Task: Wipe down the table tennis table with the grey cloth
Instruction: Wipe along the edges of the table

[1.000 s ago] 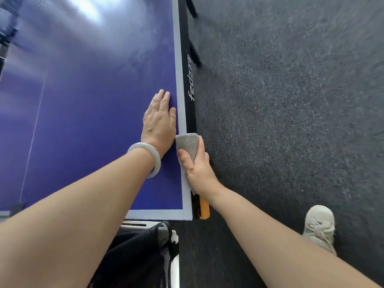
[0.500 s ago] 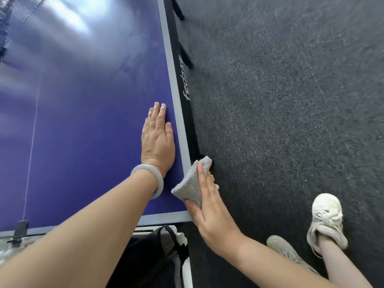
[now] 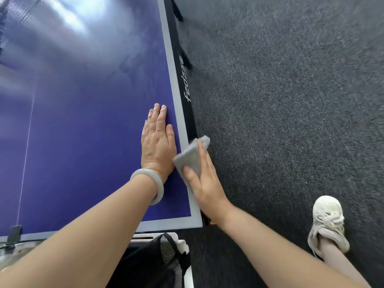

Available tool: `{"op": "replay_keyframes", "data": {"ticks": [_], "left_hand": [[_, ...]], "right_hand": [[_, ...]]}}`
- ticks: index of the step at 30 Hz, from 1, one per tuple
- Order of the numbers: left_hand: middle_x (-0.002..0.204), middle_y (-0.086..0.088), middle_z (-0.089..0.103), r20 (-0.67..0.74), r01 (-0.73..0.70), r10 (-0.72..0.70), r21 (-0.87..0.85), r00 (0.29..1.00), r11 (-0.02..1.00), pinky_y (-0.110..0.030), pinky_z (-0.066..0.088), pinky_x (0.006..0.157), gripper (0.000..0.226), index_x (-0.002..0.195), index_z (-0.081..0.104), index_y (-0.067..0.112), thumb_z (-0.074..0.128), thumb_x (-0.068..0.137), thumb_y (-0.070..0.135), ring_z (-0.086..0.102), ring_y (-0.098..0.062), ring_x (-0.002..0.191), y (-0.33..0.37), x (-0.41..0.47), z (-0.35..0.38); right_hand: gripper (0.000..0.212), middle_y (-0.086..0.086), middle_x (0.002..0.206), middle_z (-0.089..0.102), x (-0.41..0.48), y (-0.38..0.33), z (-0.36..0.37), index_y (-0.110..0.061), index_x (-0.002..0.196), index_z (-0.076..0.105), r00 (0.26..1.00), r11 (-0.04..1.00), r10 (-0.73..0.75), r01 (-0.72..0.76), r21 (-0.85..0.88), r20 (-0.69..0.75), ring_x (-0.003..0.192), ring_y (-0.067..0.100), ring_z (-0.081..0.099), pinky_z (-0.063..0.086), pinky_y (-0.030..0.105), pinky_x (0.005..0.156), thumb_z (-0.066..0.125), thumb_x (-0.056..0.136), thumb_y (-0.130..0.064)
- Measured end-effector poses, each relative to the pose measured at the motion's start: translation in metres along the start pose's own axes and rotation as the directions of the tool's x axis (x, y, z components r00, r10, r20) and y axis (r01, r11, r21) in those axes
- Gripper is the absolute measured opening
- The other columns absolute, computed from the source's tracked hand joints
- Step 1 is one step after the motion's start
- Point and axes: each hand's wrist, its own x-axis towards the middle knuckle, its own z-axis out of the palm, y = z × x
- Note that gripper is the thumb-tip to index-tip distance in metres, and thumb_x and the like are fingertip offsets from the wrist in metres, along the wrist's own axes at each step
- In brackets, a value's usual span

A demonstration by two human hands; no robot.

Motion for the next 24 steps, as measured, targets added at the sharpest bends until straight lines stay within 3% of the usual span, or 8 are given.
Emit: {"op": "replay_keyframes", "data": {"ticks": [2,5,11,19,24], "left_hand": [[0.164,-0.001,0.019,-0.003,0.009,-0.009,-0.015,1.000,1.000,-0.033,0.008,0.124,0.049,0.155,0.028,0.013,0.033,0.106,0.014,0.012,-0.015,0.152,0.001,-0.001,0.000],[0.164,0.000,0.020,-0.007,0.020,-0.020,-0.034,1.000,0.999,-0.033,0.008,0.124,0.049,0.155,0.028,0.014,0.034,0.106,0.015,0.012,-0.013,0.152,0.001,-0.001,0.000],[0.164,0.000,0.020,0.001,0.007,-0.007,-0.017,1.000,1.000,-0.035,0.009,0.124,0.050,0.155,0.028,0.014,0.032,0.105,0.018,0.012,-0.014,0.152,-0.001,-0.001,-0.001],[0.163,0.002,0.021,0.023,0.026,-0.025,-0.003,0.999,1.000,-0.036,0.012,0.124,0.056,0.155,0.029,0.016,0.027,0.100,0.027,0.012,-0.011,0.151,0.002,-0.002,-0.003],[0.164,0.005,0.017,0.051,0.041,-0.043,0.029,0.998,0.999,-0.036,0.011,0.124,0.056,0.156,0.025,0.019,0.026,0.101,0.028,0.008,-0.008,0.152,0.002,-0.003,-0.005]], "right_hand": [[0.070,0.004,0.167,0.005,0.038,-0.015,-0.006,-0.020,0.159,0.003,0.998,0.997,0.065,-0.065,0.038,0.006,0.153,0.012,0.002,0.007,0.035,0.125,0.044,0.104,-0.036],[0.069,0.000,0.167,0.005,0.041,-0.017,-0.008,-0.024,0.159,0.004,0.997,0.993,0.070,-0.071,0.095,0.023,0.152,0.008,0.002,0.007,0.034,0.125,0.043,0.104,-0.036],[0.073,-0.018,0.165,0.002,-0.011,0.001,0.003,-0.038,0.157,0.002,0.996,0.995,0.088,-0.089,0.047,0.026,0.148,-0.008,-0.001,0.008,0.023,0.122,0.036,0.095,-0.058],[0.065,0.014,0.154,0.031,0.124,-0.044,-0.003,-0.016,0.157,0.018,0.982,0.986,0.157,-0.162,-0.035,-0.103,0.142,0.028,0.032,0.027,0.044,0.117,0.043,0.103,-0.041],[0.065,0.012,0.148,0.036,0.129,-0.049,-0.005,-0.021,0.157,0.016,0.975,0.978,0.202,-0.206,-0.037,-0.089,0.135,0.029,0.038,0.031,0.046,0.114,0.043,0.103,-0.044]]}}
